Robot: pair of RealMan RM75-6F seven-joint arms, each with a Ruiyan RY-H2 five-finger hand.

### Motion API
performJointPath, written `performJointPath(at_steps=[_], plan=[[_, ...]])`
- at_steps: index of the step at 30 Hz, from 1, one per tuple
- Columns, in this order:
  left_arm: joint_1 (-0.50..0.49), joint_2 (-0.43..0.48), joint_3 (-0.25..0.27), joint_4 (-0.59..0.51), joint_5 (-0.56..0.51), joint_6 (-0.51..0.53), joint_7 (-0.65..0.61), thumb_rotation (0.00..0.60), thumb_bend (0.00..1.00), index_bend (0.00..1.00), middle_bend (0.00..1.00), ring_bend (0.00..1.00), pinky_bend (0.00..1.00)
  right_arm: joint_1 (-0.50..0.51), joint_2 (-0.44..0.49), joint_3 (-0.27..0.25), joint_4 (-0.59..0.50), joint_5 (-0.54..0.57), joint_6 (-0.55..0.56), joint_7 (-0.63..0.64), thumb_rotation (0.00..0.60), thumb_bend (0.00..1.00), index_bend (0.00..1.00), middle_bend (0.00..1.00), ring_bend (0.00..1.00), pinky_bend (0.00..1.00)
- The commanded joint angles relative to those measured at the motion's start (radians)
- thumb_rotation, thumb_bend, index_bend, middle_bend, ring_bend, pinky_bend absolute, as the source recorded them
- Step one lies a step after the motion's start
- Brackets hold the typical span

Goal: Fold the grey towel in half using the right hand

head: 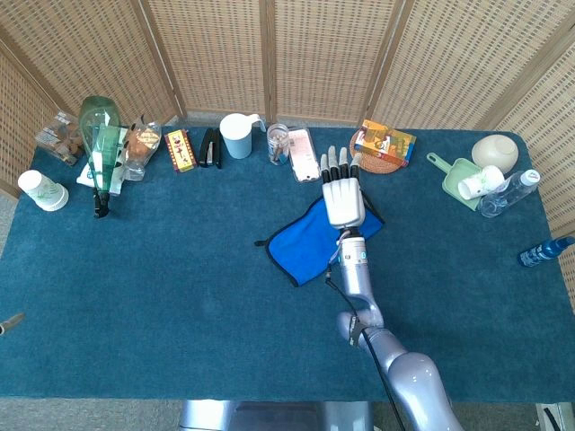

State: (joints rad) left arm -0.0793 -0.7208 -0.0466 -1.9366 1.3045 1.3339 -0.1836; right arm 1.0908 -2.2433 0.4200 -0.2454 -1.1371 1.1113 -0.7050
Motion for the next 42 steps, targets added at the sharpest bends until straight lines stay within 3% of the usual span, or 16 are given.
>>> performJointPath(at_steps=[1,4,10,15,20,26,33,42], plan=[[-0.002,-0.001,0.0,-0.002,0.001,-0.002,0.002,0.6,0.08,0.0,0.0,0.0,0.0,-0.013,0.01,-0.011,-0.02,-0.013,0.017,0.023,0.6,0.0,0.0,0.0,0.0,0.22],[-0.004,-0.003,0.001,-0.003,0.005,-0.006,0.007,0.6,0.08,0.0,0.0,0.0,0.0,-0.038,0.032,-0.023,-0.069,-0.026,0.029,0.065,0.6,0.0,0.0,0.0,0.0,0.22],[-0.009,-0.005,0.003,-0.006,0.008,-0.015,0.015,0.6,0.08,0.0,0.0,0.0,0.0,-0.12,0.127,-0.031,-0.287,-0.043,0.107,0.123,0.6,0.0,0.0,0.0,0.0,0.22],[-0.011,-0.008,0.004,-0.012,0.017,-0.013,0.024,0.6,0.08,0.0,0.0,0.0,0.0,-0.201,0.264,-0.029,-0.596,-0.035,0.145,0.104,0.6,0.0,0.0,0.0,0.0,0.22],[-0.017,-0.021,0.008,-0.018,0.029,-0.016,0.058,0.6,0.08,0.0,0.0,0.0,0.0,-0.331,0.524,-0.073,-1.062,-0.057,0.163,0.095,0.6,0.0,0.0,0.0,0.0,0.2],[-0.016,-0.037,0.011,-0.02,0.041,-0.004,0.086,0.6,0.08,0.0,0.0,0.0,0.0,-0.421,0.712,-0.127,-1.332,-0.104,0.175,0.161,0.6,0.0,0.0,0.0,0.0,0.19],[-0.007,-0.048,0.021,-0.016,0.066,0.013,0.096,0.6,0.08,0.0,0.0,0.0,0.0,-0.517,0.872,-0.189,-1.491,-0.186,0.225,0.256,0.599,0.0,0.0,0.0,0.0,0.19],[0.0,-0.051,0.025,-0.009,0.077,0.026,0.088,0.6,0.08,0.0,0.0,0.0,0.0,-0.619,0.99,-0.265,-1.523,-0.315,0.299,0.414,0.6,0.0,0.0,0.0,0.0,0.19]])
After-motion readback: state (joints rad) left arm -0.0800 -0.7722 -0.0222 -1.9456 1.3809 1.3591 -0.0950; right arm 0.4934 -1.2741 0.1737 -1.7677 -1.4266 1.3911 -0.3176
